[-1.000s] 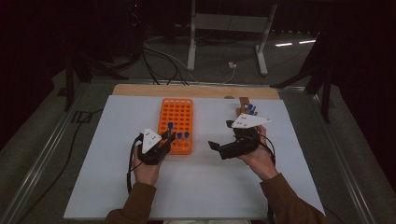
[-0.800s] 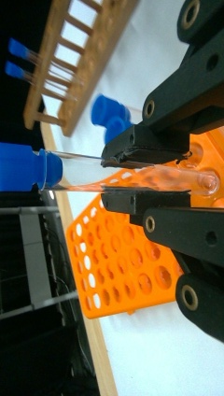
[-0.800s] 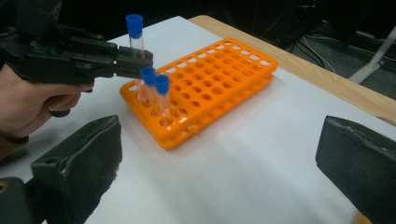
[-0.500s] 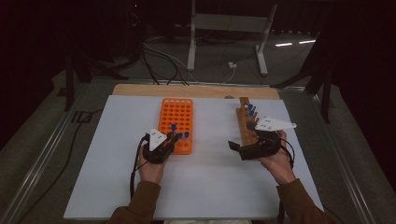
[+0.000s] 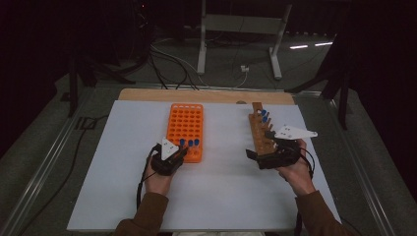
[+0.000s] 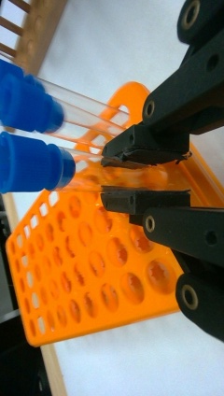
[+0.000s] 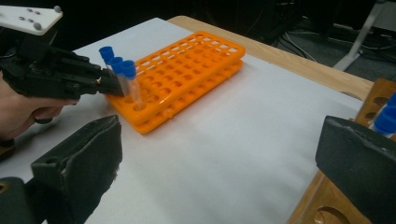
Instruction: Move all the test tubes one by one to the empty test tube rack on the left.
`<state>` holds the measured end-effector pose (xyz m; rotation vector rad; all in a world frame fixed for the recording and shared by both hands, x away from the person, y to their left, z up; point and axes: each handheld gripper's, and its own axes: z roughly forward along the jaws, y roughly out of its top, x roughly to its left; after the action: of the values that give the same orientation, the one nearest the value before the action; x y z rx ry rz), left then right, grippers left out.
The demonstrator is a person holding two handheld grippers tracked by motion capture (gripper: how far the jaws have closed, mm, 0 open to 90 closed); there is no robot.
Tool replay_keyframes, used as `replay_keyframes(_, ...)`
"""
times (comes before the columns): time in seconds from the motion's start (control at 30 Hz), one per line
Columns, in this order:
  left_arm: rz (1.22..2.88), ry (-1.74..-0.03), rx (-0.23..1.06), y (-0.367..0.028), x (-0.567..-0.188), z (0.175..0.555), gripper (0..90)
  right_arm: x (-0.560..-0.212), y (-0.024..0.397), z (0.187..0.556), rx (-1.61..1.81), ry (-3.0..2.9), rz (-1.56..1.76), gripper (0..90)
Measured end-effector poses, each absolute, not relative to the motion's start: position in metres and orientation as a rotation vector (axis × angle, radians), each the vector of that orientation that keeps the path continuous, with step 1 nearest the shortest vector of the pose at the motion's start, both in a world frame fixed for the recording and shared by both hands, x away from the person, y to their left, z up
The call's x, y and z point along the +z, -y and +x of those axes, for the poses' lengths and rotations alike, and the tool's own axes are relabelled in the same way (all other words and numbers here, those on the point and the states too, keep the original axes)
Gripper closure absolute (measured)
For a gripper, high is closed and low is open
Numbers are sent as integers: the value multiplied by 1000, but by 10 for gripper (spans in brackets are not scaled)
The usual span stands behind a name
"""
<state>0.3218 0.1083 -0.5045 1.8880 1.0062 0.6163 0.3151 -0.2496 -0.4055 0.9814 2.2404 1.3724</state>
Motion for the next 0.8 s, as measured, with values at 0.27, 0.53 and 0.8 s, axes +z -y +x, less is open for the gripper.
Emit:
replay_keyframes(0.27,1844,-1051,591,-113,-499,320,693,-411,256,319,1338,-2221,1012,8)
replay_keyframes(0.53,1861,-1020,609,-113,-491,315,782,-414,267,329,1314,-2168,1072,8)
replay_keyframes(0.8,1862,-1054,581,-115,-492,316,756,-417,273,344,1286,-2120,1131,9)
